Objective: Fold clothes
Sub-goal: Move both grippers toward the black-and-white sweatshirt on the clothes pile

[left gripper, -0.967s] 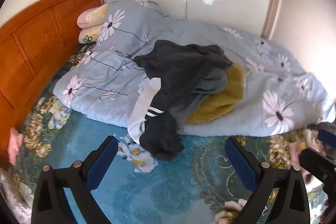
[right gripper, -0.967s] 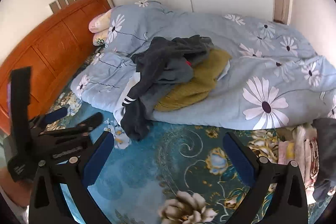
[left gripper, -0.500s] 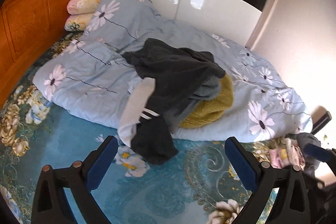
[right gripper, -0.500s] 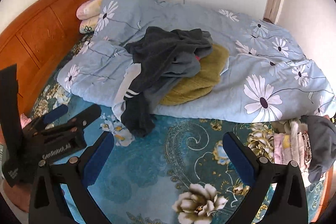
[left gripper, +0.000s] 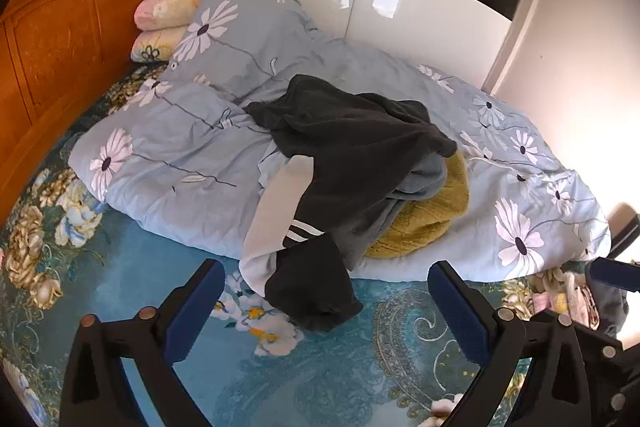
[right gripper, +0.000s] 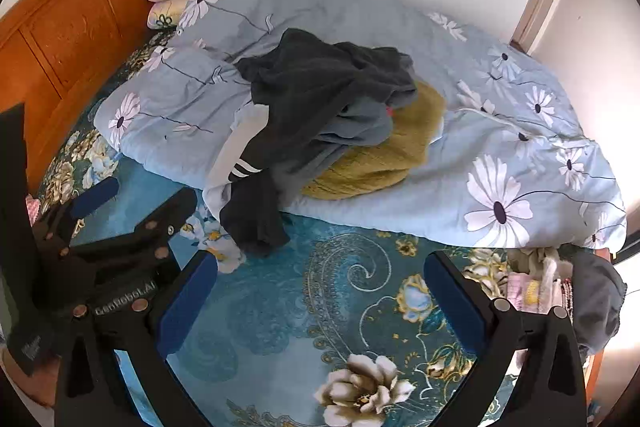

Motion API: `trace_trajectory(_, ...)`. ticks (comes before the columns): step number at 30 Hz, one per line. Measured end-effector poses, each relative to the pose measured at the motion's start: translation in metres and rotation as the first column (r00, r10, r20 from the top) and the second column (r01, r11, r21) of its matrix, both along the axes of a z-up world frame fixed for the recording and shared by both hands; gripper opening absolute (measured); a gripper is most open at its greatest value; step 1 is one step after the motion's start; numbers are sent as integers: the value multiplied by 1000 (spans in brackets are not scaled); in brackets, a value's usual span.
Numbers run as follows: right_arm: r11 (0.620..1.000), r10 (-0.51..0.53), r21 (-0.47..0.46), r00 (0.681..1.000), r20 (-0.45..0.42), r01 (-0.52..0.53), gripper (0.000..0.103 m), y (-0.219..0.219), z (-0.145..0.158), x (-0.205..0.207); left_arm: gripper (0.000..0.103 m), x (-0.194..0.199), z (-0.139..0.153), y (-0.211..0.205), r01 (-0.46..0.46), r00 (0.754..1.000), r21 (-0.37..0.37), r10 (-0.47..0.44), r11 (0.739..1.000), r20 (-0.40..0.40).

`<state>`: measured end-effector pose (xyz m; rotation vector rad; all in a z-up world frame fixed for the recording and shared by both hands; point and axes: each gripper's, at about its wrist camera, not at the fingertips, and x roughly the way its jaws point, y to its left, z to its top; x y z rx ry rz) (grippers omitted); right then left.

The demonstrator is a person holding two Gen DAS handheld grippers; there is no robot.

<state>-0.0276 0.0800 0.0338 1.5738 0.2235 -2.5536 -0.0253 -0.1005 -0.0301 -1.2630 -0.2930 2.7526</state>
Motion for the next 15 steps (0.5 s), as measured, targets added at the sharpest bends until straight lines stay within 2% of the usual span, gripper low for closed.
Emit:
trace_trajectory(9, 999, 28, 41, 997, 73, -31, 103, -11, -22, -31, 103, -35, -26, -9, -12, 999, 86, 8, 996, 54)
trace_trajectory(15, 997, 40, 56, 993, 115, -46, 103, -12, -39, -56, 103, -62, -47, -5, 27, 991, 136, -45, 990, 127)
